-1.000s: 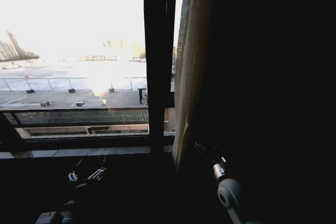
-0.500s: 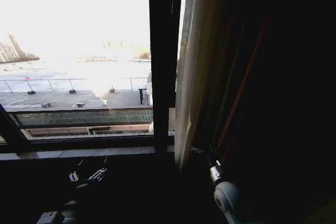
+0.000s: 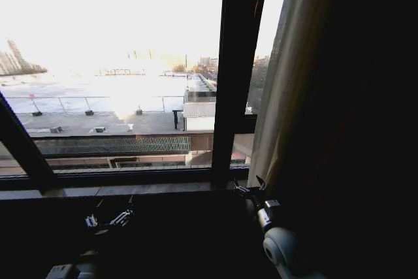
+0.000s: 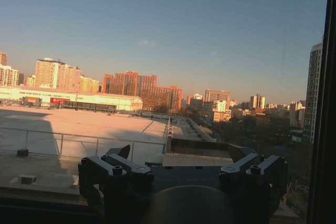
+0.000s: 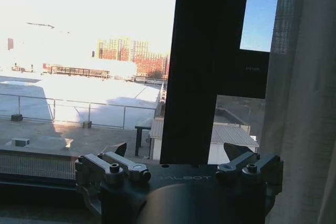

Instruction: Open the curtains by pulling them apart, changing their state from closed to fully open.

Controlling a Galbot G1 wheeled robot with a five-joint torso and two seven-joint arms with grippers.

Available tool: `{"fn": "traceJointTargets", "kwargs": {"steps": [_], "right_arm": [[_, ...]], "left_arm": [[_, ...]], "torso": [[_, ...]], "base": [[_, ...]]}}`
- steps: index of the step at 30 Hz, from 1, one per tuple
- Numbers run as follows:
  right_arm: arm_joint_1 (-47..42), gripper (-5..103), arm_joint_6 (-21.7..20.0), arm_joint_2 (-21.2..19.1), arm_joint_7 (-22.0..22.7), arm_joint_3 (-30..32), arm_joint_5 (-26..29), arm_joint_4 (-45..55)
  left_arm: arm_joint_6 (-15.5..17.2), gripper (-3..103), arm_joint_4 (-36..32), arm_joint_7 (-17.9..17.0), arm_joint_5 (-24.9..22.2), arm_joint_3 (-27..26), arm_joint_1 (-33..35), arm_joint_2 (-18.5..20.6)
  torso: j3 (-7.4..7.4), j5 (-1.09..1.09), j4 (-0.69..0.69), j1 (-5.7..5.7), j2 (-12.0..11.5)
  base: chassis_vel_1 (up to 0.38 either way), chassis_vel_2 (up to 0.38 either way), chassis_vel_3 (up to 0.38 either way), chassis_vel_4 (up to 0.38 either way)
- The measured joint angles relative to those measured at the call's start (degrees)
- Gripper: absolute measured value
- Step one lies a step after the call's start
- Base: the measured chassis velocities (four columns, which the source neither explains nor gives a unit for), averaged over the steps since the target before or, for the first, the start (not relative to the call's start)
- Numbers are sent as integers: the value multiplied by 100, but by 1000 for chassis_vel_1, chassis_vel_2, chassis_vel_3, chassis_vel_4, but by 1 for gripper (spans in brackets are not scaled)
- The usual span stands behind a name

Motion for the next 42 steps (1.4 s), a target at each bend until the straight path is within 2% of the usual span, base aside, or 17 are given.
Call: {"fn": "traceJointTargets", "kwargs": {"steps": [15,36,42], "right_arm": [[-91,100,98,12,-315,-17,-190,-19],[-70,100,190,7,-423,-55,-255,-116],[-66,100,219,20,-471,-61,-304,-162]], "left_arm": [[-116,100,-68,9,11,-9,117,-35],[-112,100,-114,31,26,16,112,-65],[-109,100,-91,139,40,19,108,-86]], "torso": [[0,0,0,-2,0],[-1,1,1,-2,0],[-1,0,0,-1,0]], "base": [[364,353,-361,-351],[351,357,-348,-347],[330,362,-351,-372]]}}
